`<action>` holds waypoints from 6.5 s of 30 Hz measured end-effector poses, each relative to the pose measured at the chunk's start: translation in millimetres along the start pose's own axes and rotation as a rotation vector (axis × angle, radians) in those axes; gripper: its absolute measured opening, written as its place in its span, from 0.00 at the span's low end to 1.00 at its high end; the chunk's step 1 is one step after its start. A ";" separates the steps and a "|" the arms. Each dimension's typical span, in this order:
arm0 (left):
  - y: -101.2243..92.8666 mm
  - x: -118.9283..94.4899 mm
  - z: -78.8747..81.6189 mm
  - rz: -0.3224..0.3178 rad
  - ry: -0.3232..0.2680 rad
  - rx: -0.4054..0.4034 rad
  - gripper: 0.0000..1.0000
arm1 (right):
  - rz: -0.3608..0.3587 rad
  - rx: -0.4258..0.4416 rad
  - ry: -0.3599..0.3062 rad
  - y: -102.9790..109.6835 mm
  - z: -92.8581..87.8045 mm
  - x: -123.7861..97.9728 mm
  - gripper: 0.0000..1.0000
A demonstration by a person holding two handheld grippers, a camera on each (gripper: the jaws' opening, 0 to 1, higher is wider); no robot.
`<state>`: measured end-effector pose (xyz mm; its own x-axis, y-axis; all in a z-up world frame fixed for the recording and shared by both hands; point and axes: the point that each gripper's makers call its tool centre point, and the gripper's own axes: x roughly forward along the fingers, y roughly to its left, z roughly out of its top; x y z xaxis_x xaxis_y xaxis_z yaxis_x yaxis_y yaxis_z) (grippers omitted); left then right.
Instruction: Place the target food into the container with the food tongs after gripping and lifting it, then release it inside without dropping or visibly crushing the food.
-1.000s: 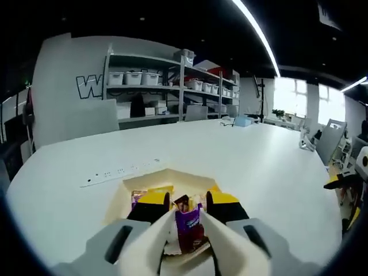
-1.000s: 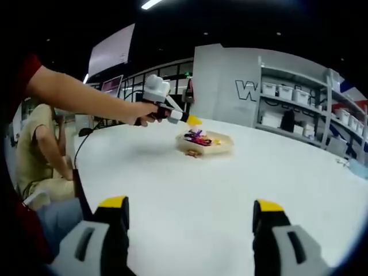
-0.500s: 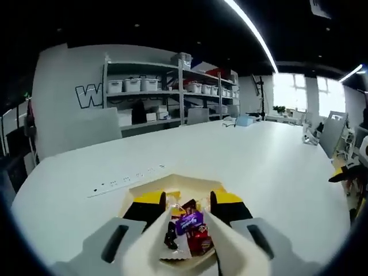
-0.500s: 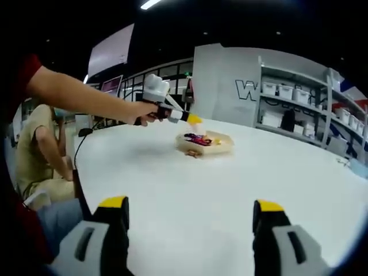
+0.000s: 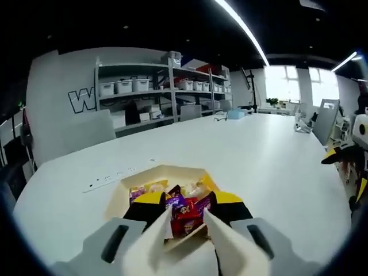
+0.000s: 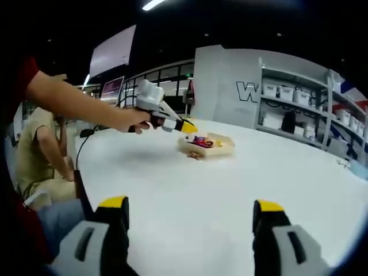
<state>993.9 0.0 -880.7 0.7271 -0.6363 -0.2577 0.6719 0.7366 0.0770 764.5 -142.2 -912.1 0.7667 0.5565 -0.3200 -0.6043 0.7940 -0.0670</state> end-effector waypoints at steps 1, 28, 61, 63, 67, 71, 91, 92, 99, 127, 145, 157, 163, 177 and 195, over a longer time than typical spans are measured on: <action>1.5 0.6 0.4 -0.002 -0.003 -0.006 0.29 | 0.001 -0.001 0.000 0.4 0.0 0.1 0.88; -43.6 7.8 -31.6 -0.122 0.008 -0.050 0.29 | -0.009 -0.001 -0.001 -4.4 0.0 -1.7 0.88; -81.4 -36.1 -49.8 -0.168 0.042 -0.046 0.29 | 0.002 -0.016 -0.013 7.2 7.0 -5.0 0.87; -83.7 -40.2 -51.0 -0.173 0.048 -0.046 0.29 | 0.005 -0.018 -0.014 8.9 7.5 -5.5 0.87; -88.5 -50.8 -54.2 -0.181 0.054 -0.066 0.29 | 0.005 -0.020 -0.019 10.4 8.9 -6.9 0.88; -90.2 -55.1 -52.2 -0.193 0.063 -0.074 0.29 | 0.004 -0.020 -0.022 10.6 10.3 -7.2 0.88; -70.4 -31.5 -57.7 -0.147 0.078 -0.063 0.28 | 0.002 -0.015 -0.022 11.0 10.0 -10.1 0.88; -70.6 -31.7 -58.1 -0.153 0.077 -0.086 0.28 | 0.006 -0.010 -0.022 12.0 9.7 -9.7 0.88; -67.6 -31.6 -60.5 -0.147 0.061 -0.172 0.23 | 0.007 -0.016 -0.015 13.4 7.8 -8.0 0.88; -35.4 -32.1 -28.5 -0.107 0.021 -0.254 0.19 | 0.008 -0.026 -0.011 13.8 10.1 -6.7 0.88; 5.3 2.4 4.0 -0.044 -0.007 -0.223 0.20 | -0.008 -0.009 0.014 -1.1 -1.0 -1.6 0.88; 20.3 15.3 2.6 0.001 -0.009 -0.174 0.21 | -0.019 0.001 0.032 -9.4 -9.4 1.0 0.88; 24.9 13.1 10.0 0.038 -0.042 -0.082 0.27 | -0.019 -0.002 0.032 -11.7 -6.9 4.0 0.87; 23.6 -18.9 23.3 0.063 -0.105 -0.125 0.28 | -0.012 -0.015 0.014 1.2 3.2 -0.4 0.88; -7.4 -56.0 6.0 0.039 -0.075 -0.081 0.29 | -0.002 0.001 -0.022 11.9 11.6 -3.8 0.93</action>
<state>949.0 28.8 -861.0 0.7631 -0.6198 -0.1833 0.6315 0.7753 0.0072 756.9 -132.1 -900.7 0.7728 0.5599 -0.2989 -0.6022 0.7956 -0.0666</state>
